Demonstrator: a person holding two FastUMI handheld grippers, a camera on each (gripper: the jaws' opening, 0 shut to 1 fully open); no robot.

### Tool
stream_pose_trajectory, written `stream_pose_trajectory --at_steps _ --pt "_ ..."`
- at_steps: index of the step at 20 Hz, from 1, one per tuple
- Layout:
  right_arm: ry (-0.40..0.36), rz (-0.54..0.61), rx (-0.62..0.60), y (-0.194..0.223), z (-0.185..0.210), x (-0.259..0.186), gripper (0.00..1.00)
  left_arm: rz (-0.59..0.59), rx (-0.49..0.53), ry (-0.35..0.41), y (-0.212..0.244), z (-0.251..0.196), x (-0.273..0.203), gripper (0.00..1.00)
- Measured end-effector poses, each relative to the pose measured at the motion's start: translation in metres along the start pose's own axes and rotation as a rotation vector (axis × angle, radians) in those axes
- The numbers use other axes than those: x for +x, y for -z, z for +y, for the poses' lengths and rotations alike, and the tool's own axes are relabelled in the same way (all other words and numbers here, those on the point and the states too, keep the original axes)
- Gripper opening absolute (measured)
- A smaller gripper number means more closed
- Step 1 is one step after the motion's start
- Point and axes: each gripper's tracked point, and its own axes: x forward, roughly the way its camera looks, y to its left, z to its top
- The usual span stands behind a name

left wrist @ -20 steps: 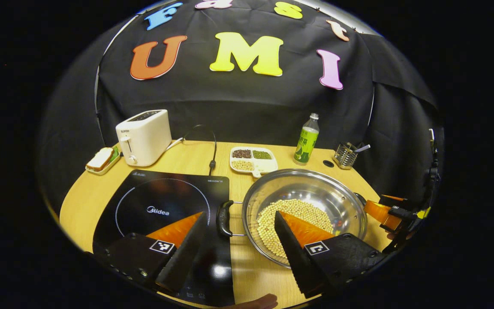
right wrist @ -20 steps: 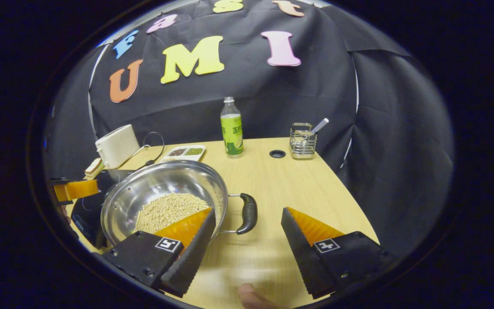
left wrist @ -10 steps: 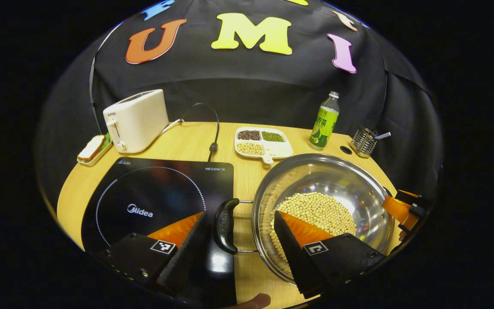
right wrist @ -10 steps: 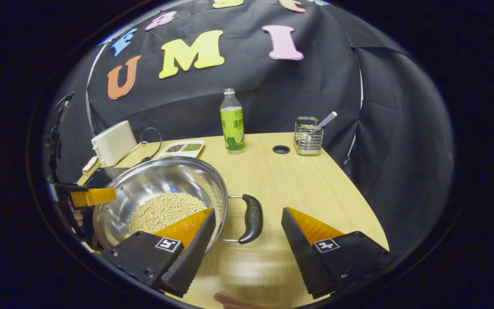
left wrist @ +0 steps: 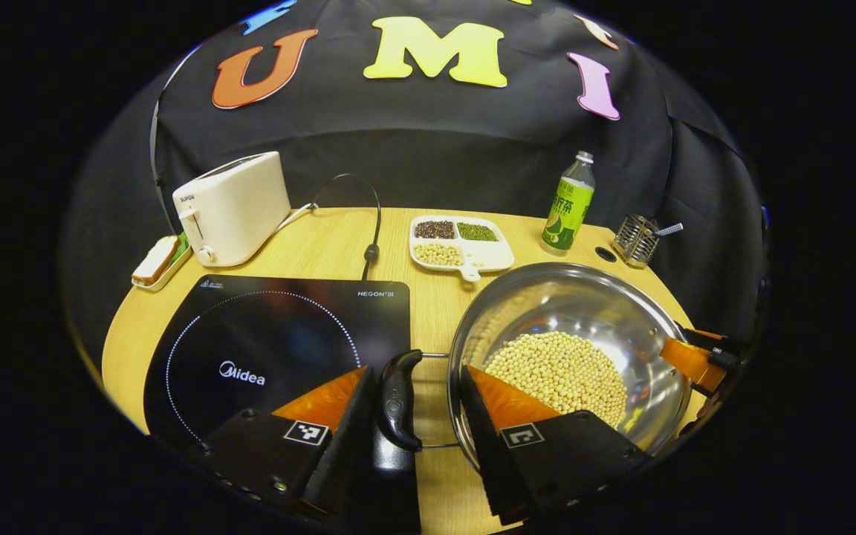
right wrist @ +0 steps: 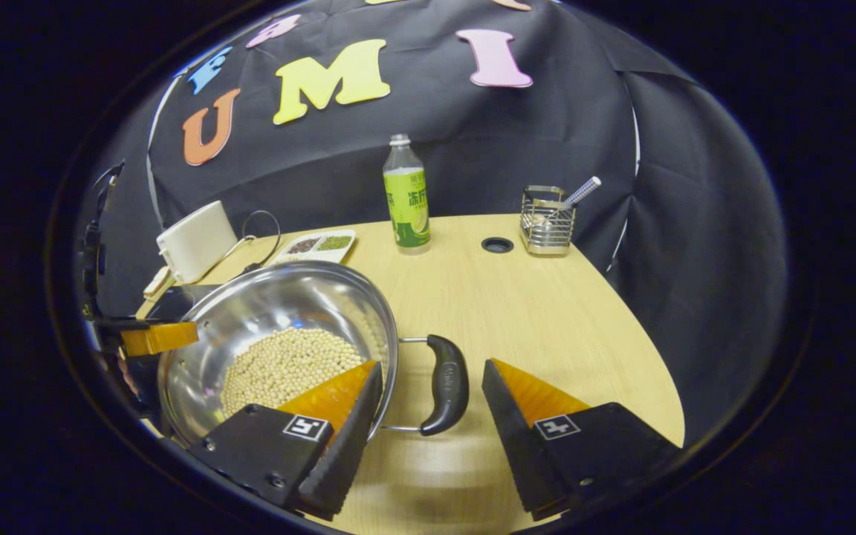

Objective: First push the handle of the pot to place it horizontally, then grasp the pot with both hands and set it on the induction cooktop.

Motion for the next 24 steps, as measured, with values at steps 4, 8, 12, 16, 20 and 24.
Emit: stream_pose_trajectory --at_steps 4,8,12,16,20,24 --pt "0.035 0.028 -0.014 0.000 -0.002 0.001 0.67 -0.016 0.022 0.020 -0.003 -0.002 -0.007 0.60" --pt "0.063 0.059 -0.043 0.000 -0.003 -0.003 0.63 -0.012 0.033 0.021 -0.001 -0.003 0.000 0.57" --pt "0.079 0.071 -0.041 -0.001 -0.006 -0.016 0.62 0.024 0.004 0.024 0.005 -0.008 -0.006 0.54" --pt "0.089 0.052 -0.032 -0.007 -0.009 -0.046 0.62 0.001 0.004 0.041 0.001 -0.017 -0.031 0.54" --pt "0.079 0.019 -0.016 -0.019 -0.004 -0.084 0.63 -0.039 0.009 0.045 -0.012 -0.020 -0.068 0.54" --pt "0.065 -0.023 -0.008 -0.033 0.008 -0.125 0.62 -0.092 0.016 0.044 -0.028 -0.017 -0.111 0.54"
